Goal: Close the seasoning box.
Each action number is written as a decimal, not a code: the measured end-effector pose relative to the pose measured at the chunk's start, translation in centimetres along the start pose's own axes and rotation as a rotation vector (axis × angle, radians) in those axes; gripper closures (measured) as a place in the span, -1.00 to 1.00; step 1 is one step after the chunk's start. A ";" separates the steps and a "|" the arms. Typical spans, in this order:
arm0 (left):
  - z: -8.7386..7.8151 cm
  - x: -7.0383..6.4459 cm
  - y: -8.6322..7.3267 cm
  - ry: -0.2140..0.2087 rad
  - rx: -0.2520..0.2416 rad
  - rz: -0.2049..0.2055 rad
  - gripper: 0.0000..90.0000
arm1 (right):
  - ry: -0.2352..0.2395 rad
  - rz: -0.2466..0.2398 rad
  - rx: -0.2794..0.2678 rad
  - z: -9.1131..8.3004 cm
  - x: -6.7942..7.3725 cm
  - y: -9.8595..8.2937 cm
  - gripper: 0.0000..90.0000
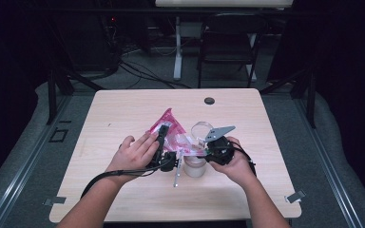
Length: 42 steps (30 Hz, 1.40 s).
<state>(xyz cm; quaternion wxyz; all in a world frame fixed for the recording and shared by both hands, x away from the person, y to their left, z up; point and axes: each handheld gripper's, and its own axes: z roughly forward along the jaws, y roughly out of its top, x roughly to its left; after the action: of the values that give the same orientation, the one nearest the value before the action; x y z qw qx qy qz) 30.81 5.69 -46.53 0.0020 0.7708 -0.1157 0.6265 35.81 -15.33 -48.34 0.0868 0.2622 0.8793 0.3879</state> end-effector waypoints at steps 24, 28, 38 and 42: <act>0.1 -0.9 -0.6 -0.036 0.018 -0.095 0.56 | -0.010 0.003 -0.017 -0.1 0.0 0.1 1.00; 0.2 -1.3 -0.9 -0.049 0.021 -0.124 0.57 | -0.011 0.005 -0.029 -0.3 0.1 0.2 1.00; 0.2 -2.1 -1.5 -0.083 0.037 -0.195 0.58 | -0.007 -0.008 -0.044 -0.4 0.6 0.6 1.00; 0.2 -2.4 -1.7 -0.095 0.044 -0.234 0.59 | -0.003 -0.011 -0.050 -0.6 0.7 0.7 1.00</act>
<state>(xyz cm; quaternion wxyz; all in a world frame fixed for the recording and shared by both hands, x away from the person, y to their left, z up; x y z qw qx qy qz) 30.85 7.70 -48.65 0.0524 0.8078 -0.0113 0.5870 35.24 -14.95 -47.38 0.0965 0.2558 0.8706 0.4090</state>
